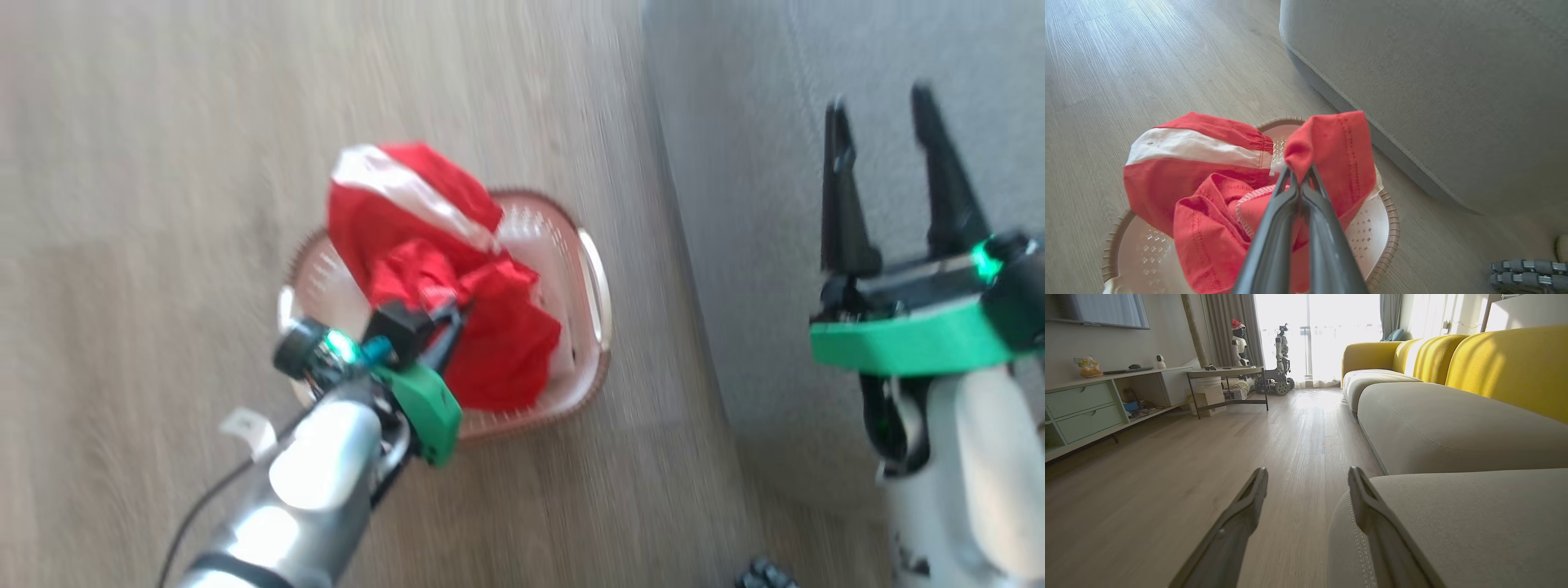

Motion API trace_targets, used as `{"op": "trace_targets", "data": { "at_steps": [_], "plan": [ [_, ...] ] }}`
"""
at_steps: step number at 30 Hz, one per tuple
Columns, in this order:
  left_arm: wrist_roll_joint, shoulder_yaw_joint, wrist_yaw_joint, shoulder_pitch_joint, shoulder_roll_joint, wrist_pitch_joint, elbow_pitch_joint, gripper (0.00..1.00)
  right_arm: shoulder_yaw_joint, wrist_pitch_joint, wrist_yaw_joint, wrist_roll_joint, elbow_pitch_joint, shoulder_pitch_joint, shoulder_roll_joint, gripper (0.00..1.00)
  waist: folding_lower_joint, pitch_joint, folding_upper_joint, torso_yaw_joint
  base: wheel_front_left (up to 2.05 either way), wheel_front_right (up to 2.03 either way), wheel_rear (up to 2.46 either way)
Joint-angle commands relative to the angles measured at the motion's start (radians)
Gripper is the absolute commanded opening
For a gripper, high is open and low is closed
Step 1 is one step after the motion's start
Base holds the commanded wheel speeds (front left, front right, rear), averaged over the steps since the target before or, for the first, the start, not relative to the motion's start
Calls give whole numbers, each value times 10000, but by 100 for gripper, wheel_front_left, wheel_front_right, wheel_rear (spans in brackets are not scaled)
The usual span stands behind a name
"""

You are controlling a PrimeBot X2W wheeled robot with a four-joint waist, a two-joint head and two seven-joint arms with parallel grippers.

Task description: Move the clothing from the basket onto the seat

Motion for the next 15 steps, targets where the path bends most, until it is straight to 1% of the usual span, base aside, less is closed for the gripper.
{"op": "trace_targets", "data": {
  "at_steps": [1, 8, 15],
  "plan": [
    [-169, 53, 38, 238, 107, -105, -336, 0, 131, -49, -4, -73, -196, 313, 13, 100, 0, -1499, -1, 574, 0, 0, 0],
    [-1150, -663, 373, 659, 107, -117, -1312, 0, -81, -49, -4, -133, 450, 1461, 13, 100, 0, -3408, -1, 995, 0, 0, 0],
    [-1777, -837, 688, 518, 107, -117, -1843, 0, -89, -49, -4, -143, 865, 2421, 13, 100, 0, -4737, -1, 1227, 0, 0, 0]
  ]
}}
